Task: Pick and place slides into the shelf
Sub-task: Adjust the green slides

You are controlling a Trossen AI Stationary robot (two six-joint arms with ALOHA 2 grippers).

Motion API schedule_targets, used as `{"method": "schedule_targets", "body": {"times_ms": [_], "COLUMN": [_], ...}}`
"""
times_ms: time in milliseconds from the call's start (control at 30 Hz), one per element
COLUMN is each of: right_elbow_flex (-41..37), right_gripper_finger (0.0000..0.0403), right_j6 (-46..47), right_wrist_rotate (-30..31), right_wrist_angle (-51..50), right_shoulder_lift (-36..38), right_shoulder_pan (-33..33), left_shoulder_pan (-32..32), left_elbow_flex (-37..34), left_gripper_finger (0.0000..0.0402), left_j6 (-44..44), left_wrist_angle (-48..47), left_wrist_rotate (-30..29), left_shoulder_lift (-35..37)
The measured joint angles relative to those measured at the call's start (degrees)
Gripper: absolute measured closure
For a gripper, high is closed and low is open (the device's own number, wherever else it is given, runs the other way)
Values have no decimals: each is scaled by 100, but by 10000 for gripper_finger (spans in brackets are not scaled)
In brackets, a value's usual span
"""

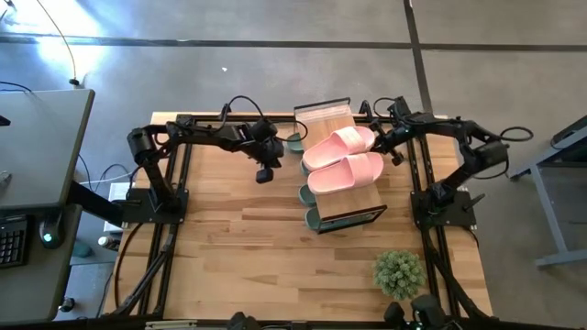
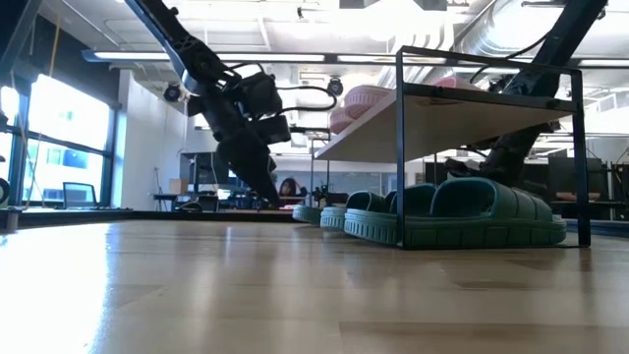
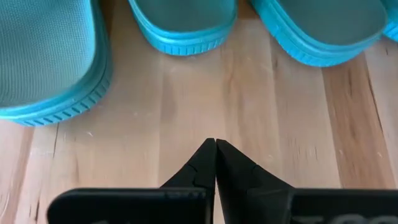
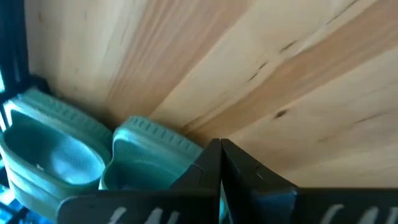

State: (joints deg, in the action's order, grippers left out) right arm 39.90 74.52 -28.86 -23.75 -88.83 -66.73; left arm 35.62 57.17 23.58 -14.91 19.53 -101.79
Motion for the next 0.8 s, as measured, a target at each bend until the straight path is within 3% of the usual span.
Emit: {"method": "schedule_targets", "body": {"times_ms": [300, 633, 800], "right_elbow_flex": [-2, -2, -2], "right_gripper_finger": [403, 403, 403], "right_j6": [410, 454, 419], "right_wrist_rotate": [-228, -348, -504], "right_wrist_angle": [853, 862, 862], "right_shoulder_lift": [-354, -342, -342], "right_shoulder_pan": [459, 530, 623], "left_shoulder_pan": [0, 0, 0], "left_elbow_flex": [-112, -112, -118], "left_gripper_finger": [402, 402, 402], "left_j6": [-134, -137, -129], "left_wrist_angle": [364, 511, 579], "left_wrist_rotate": [-154, -192, 83], "left_shoulder_lift": [-1, -43, -170]}}
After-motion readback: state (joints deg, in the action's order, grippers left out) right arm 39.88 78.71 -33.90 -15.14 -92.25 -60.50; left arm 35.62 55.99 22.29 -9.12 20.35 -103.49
